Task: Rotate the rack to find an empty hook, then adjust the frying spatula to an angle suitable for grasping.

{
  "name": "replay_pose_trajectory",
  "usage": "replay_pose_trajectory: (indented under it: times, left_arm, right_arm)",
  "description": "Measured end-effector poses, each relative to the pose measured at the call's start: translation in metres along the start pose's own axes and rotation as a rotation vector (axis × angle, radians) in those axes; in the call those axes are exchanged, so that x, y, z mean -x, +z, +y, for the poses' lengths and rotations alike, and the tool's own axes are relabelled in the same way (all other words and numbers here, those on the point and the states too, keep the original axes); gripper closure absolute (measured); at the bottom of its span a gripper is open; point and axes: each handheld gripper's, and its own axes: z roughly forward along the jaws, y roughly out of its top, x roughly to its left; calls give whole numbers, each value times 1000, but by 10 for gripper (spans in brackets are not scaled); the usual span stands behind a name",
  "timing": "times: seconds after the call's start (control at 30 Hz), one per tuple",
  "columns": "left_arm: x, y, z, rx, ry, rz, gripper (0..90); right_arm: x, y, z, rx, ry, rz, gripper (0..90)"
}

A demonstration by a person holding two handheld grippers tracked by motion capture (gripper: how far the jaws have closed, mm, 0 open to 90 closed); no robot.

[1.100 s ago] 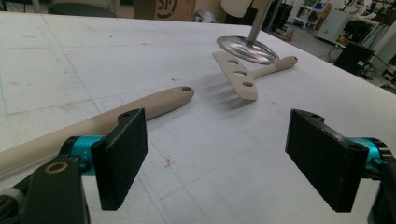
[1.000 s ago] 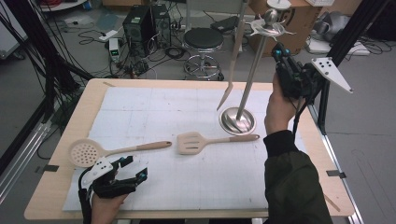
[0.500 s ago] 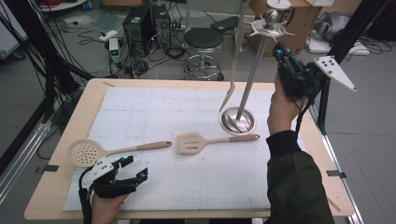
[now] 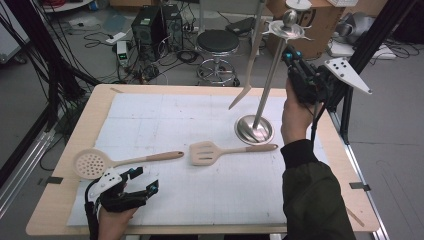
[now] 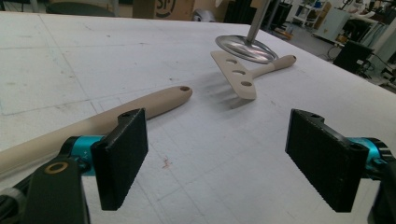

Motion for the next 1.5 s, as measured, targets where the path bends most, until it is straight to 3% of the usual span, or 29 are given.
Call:
replay_pose_trajectory:
  times: [0.3,0.5,0.83,1.17,1.5]
  left_arm:
    - [3,1,0,-7,16,-4,217]
    - [4,1,1,-8,15,-7,217]
    - [6,1,1,-6,19,-7,217]
    - [5,-2,0,-11,19,4,217]
    - [6,-8,-1,-2,24,15,217]
  right_arm:
    - [8,-16,-7,-64,7,5,879]
    - [14,-26,-17,-90,44,18,728]
    - [12,-35,-26,-106,75,31,579]
    - [15,-37,-43,-138,132,35,571]
    - [3,-42,-89,-223,173,54,568]
